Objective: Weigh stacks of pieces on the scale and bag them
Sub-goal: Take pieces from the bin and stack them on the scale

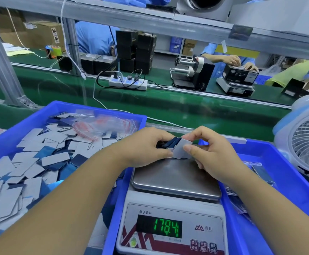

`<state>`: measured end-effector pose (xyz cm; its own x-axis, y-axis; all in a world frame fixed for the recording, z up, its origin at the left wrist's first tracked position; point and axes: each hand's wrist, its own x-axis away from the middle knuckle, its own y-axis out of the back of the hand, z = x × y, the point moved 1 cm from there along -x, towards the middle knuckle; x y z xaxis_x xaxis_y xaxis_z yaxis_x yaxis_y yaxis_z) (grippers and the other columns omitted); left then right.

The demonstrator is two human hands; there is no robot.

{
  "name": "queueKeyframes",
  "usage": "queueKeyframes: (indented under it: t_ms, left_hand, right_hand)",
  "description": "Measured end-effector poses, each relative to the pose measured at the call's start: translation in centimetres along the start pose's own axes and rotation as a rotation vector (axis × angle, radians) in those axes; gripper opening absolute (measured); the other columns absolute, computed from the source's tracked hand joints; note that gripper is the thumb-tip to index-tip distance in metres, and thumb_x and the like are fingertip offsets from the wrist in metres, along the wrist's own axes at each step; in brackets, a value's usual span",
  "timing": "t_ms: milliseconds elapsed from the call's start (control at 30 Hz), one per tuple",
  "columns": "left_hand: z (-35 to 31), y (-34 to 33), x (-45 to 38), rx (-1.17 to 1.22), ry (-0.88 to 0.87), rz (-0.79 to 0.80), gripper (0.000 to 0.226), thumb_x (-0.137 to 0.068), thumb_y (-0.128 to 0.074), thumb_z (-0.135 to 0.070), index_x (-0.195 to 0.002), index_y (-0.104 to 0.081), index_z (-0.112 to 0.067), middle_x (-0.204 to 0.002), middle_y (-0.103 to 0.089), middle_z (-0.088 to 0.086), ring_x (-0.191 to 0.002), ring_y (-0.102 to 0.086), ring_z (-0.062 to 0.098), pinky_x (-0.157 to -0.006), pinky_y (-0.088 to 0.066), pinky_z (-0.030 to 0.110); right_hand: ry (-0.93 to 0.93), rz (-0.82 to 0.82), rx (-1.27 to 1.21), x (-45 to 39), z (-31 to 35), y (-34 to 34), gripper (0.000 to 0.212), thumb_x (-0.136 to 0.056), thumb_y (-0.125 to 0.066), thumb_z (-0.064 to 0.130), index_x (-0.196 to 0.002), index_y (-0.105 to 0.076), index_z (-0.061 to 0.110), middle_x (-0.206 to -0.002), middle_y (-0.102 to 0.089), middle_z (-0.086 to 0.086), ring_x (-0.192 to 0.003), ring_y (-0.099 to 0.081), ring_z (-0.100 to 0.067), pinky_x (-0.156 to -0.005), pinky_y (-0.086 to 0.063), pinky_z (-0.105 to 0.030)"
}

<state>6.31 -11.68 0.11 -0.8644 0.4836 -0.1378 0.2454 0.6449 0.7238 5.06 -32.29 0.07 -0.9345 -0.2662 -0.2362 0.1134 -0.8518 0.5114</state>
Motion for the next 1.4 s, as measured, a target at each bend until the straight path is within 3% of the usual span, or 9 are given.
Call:
queueKeyframes:
  t_ms: [100, 200, 267, 367, 733, 1000, 1167, 1300, 1400]
  left_hand:
    - [-0.1, 0.4, 0.2, 0.07, -0.002, 0.023, 0.025, -0.091, -0.069, -0.024, -0.085, -0.069, -0.048, -0.082, -0.069, -0.018, -0.074, -0.06, 0.001, -0.066, -0.048, 0.015]
    - [-0.1, 0.6, 0.4, 0.104, 0.019, 0.035, 0.028, -0.092, -0.068, -0.024, -0.082, -0.068, -0.049, -0.071, -0.065, -0.025, -0.064, -0.053, -0.006, -0.059, -0.04, 0.007]
    - [0.0, 0.5, 0.2, 0.082, 0.013, 0.025, 0.025, -0.093, -0.067, -0.023, -0.078, -0.067, -0.043, -0.064, -0.059, -0.023, -0.059, -0.049, -0.003, -0.055, -0.037, 0.009]
    - [0.1, 0.4, 0.2, 0.053, 0.019, 0.013, 0.012, -0.093, -0.066, -0.026, -0.083, -0.069, -0.031, -0.062, -0.056, -0.016, -0.056, -0.045, 0.001, -0.053, -0.036, 0.013]
    - [0.1, 0.1, 0.2, 0.056, -0.014, 0.035, 0.01, -0.094, -0.066, -0.032, -0.084, -0.068, -0.033, -0.078, -0.066, -0.006, -0.067, -0.053, 0.008, -0.061, -0.043, 0.021]
    - [0.3, 0.1, 0.1, 0.05, -0.015, 0.044, 0.006, -0.093, -0.065, -0.034, -0.093, -0.07, -0.038, -0.082, -0.069, -0.009, -0.078, -0.062, 0.014, -0.072, -0.052, 0.033]
    - [0.3, 0.1, -0.1, 0.015, -0.011, 0.02, 0.006, -0.091, -0.066, -0.033, -0.091, -0.071, -0.03, -0.081, -0.066, -0.004, -0.08, -0.061, 0.018, -0.077, -0.052, 0.04]
    - [0.2, 0.3, -0.1, -0.001, -0.003, 0.022, 0.007, -0.092, -0.068, -0.031, -0.086, -0.071, -0.03, -0.08, -0.064, -0.002, -0.079, -0.059, 0.019, -0.073, -0.05, 0.035]
    - [0.1, 0.3, 0.1, 0.015, 0.006, -0.001, 0.02, -0.092, -0.067, -0.032, -0.077, -0.067, -0.045, -0.078, -0.065, -0.005, -0.07, -0.056, 0.014, -0.066, -0.047, 0.028]
  right_hand:
    - [-0.038, 0.019, -0.195, -0.2, -0.1, 0.2, 0.013, -0.086, -0.069, 0.019, -0.079, -0.061, 0.027, -0.069, -0.062, 0.011, -0.038, -0.036, -0.009, -0.039, -0.029, -0.017]
    - [-0.043, 0.046, -0.311, -0.2, -0.2, 0.2, 0.022, -0.091, -0.067, 0.008, -0.077, -0.062, 0.025, -0.069, -0.062, 0.006, -0.037, -0.034, -0.009, -0.038, -0.028, -0.016]
    - [-0.03, 0.021, -0.235, -0.2, -0.3, 0.3, 0.021, -0.089, -0.07, 0.011, -0.076, -0.065, 0.027, -0.077, -0.069, 0.004, -0.04, -0.039, -0.003, -0.04, -0.03, -0.014]
    - [0.028, -0.042, -0.091, -0.3, -0.2, 0.6, 0.02, -0.087, -0.074, 0.012, -0.077, -0.065, 0.027, -0.06, -0.058, 0.015, -0.045, -0.039, -0.002, -0.044, -0.03, -0.012]
    - [0.201, -0.039, 0.242, 0.5, 0.7, 0.6, 0.021, -0.089, -0.069, 0.012, -0.081, -0.057, 0.027, -0.06, -0.057, 0.011, -0.052, -0.046, -0.009, -0.052, -0.037, -0.018]
    - [0.207, -0.003, 0.24, 0.8, 1.4, 0.8, 0.018, -0.095, -0.06, 0.008, -0.086, -0.054, 0.022, -0.057, -0.062, 0.004, -0.045, -0.049, -0.002, -0.048, -0.033, -0.006]
    - [0.212, 0.023, 0.244, 0.7, 1.4, 1.0, 0.019, -0.096, -0.059, 0.008, -0.087, -0.052, 0.023, -0.056, -0.065, 0.002, -0.043, -0.05, 0.0, -0.048, -0.034, -0.005]
    - [0.145, 0.027, 0.058, 0.2, 1.1, 1.9, 0.023, -0.096, -0.056, 0.017, -0.083, -0.048, 0.033, -0.058, -0.064, -0.003, -0.046, -0.055, -0.008, -0.049, -0.034, -0.011]
    - [0.14, -0.106, -0.171, 0.1, 1.2, 3.1, 0.015, -0.086, -0.059, 0.019, -0.078, -0.051, 0.028, -0.056, -0.058, -0.008, -0.048, -0.049, -0.017, -0.046, -0.034, -0.024]
